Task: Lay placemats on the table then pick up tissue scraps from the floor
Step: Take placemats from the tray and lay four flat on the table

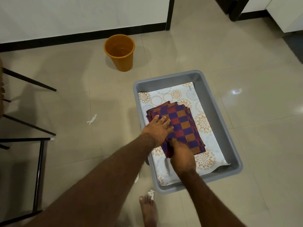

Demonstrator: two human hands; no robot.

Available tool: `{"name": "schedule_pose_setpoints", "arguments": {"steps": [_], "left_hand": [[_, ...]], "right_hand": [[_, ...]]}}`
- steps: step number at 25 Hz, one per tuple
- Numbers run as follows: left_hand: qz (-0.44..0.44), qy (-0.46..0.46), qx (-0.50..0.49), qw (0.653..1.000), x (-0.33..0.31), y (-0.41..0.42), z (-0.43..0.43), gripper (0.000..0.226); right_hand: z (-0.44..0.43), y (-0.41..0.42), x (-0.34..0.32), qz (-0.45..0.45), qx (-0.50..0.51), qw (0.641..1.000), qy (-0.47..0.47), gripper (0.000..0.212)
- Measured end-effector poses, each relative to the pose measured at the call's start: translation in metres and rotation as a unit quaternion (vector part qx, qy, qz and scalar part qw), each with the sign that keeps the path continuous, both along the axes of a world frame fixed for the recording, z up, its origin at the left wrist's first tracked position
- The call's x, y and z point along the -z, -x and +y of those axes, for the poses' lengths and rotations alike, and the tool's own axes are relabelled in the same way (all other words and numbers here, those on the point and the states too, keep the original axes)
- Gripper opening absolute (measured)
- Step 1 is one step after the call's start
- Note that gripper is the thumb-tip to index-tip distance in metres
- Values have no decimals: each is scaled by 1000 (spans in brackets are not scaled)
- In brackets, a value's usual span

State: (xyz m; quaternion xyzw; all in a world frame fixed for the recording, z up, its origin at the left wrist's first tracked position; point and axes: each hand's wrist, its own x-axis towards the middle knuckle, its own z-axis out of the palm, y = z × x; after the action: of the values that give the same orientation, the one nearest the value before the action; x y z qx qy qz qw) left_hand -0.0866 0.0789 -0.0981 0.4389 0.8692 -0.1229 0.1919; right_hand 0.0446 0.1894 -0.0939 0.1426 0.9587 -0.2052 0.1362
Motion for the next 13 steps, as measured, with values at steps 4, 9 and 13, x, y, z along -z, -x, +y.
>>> {"name": "schedule_pose_setpoints", "arguments": {"steps": [4, 9, 13], "left_hand": [[18, 14, -1, 1000, -13, 4, -1, 64], [45, 15, 2, 999, -10, 9, -1, 73], [69, 1, 27, 997, 1, 15, -1, 71]], "right_hand": [[8, 0, -19, 47, -2, 999, -18, 41], [-7, 4, -15, -39, 25, 999, -11, 51], [-21, -1, 4, -25, 37, 999, -26, 42]]}}
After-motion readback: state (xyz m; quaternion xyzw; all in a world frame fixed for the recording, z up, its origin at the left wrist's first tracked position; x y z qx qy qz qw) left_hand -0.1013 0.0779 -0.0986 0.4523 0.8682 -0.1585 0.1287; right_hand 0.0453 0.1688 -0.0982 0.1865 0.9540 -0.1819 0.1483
